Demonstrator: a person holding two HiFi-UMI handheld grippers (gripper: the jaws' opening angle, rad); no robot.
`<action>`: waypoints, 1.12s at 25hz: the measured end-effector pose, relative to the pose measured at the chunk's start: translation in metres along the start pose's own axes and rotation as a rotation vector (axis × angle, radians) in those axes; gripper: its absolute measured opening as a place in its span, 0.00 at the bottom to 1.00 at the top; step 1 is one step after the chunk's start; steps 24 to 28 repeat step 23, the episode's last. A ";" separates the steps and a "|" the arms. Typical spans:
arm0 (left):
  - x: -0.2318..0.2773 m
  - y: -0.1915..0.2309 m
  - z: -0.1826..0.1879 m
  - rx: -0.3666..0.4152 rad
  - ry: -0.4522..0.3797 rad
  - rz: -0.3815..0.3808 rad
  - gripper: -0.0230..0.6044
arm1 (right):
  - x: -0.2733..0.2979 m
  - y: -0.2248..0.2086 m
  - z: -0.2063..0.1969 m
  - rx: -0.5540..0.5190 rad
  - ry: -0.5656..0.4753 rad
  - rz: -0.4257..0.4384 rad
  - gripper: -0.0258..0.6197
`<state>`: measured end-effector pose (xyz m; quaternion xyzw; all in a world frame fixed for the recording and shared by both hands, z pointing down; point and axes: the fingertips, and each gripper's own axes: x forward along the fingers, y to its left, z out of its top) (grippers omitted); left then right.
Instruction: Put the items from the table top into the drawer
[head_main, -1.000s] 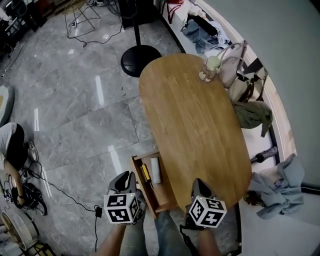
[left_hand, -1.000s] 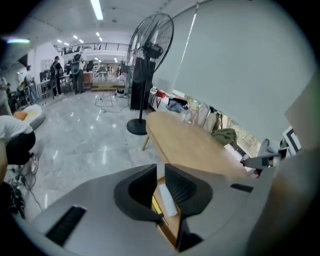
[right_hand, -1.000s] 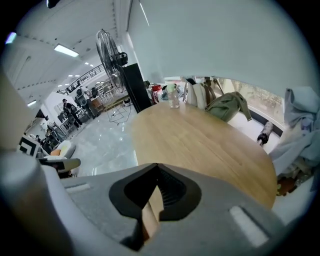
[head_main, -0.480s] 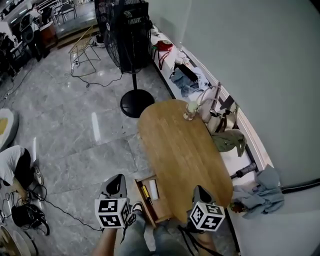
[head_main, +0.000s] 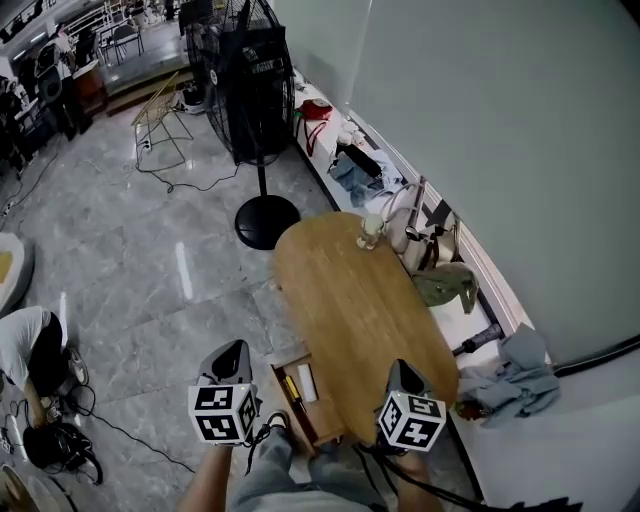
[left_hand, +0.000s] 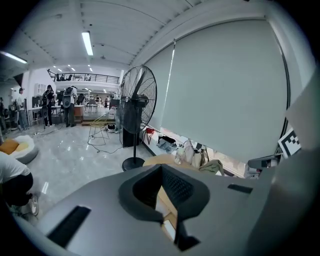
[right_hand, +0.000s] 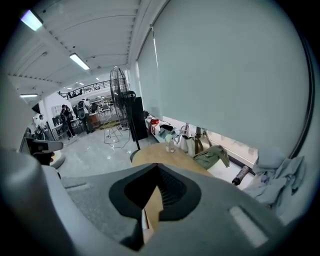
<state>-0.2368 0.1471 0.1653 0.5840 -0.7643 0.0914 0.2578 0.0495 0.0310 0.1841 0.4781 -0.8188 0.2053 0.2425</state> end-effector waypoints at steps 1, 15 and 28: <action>-0.001 0.002 0.002 0.003 -0.002 0.001 0.04 | -0.001 0.000 0.002 -0.005 -0.003 -0.004 0.05; -0.006 0.007 0.019 0.027 -0.027 0.008 0.04 | -0.011 -0.001 0.011 -0.008 -0.022 -0.017 0.05; -0.007 0.004 0.015 0.037 -0.015 0.010 0.04 | -0.014 -0.009 0.012 0.019 -0.031 -0.027 0.05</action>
